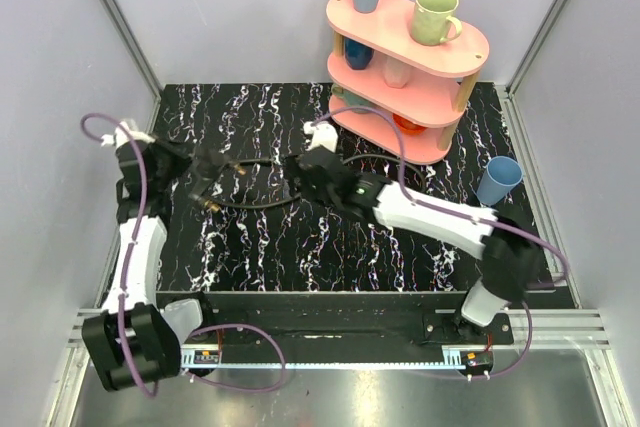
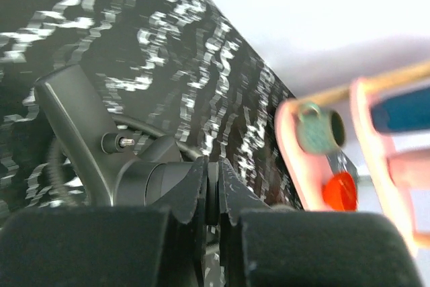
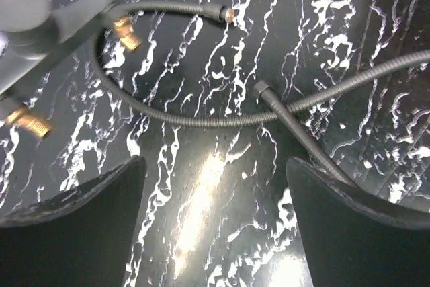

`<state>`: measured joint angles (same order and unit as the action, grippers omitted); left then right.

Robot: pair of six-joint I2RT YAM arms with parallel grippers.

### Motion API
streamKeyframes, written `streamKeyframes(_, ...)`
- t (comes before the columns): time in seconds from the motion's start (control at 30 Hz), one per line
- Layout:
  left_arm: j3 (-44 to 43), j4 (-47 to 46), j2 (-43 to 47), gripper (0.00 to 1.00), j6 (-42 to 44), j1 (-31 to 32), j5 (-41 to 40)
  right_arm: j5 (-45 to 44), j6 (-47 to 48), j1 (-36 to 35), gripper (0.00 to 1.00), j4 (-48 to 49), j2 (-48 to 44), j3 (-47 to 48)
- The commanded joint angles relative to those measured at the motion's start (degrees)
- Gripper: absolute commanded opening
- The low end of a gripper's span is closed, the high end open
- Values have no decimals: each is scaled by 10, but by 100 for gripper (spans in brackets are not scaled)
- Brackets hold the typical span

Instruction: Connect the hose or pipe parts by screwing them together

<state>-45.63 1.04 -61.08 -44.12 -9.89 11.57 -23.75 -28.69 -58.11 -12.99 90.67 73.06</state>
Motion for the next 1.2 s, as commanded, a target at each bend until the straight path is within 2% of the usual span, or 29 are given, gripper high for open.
streamKeyframes(0.0, 29, -32, 61, 0, -41, -77, 16, 44, -29, 34, 91, -5, 120, 96)
streamKeyframes(0.13, 55, -16, 84, 0, -44, -102, 7, 91, -48, 40, 88, 6, 232, 157)
streamKeyframes(0.27, 63, -11, 98, 0, -42, -119, 2, 211, 63, 40, 86, 60, 291, 196)
streamKeyframes(0.5, 41, 46, 116, 0, 6, -139, -77, 259, 173, 40, 86, 83, 360, 235)
streamKeyframes(0.63, 16, 49, 107, 0, 2, -148, -57, 275, 193, 40, 86, 75, 377, 235)
streamKeyframes(0.77, 5, 36, 102, 0, -25, -149, -22, 297, 204, 38, 83, 77, 375, 201)
streamKeyframes(0.93, -3, 42, 105, 0, -44, -150, 10, 281, 223, 28, 70, 75, 327, 141)
streamKeyframes(1.17, -4, 67, 121, 0, -39, -150, 29, 187, 234, 18, 56, 73, 203, -33)
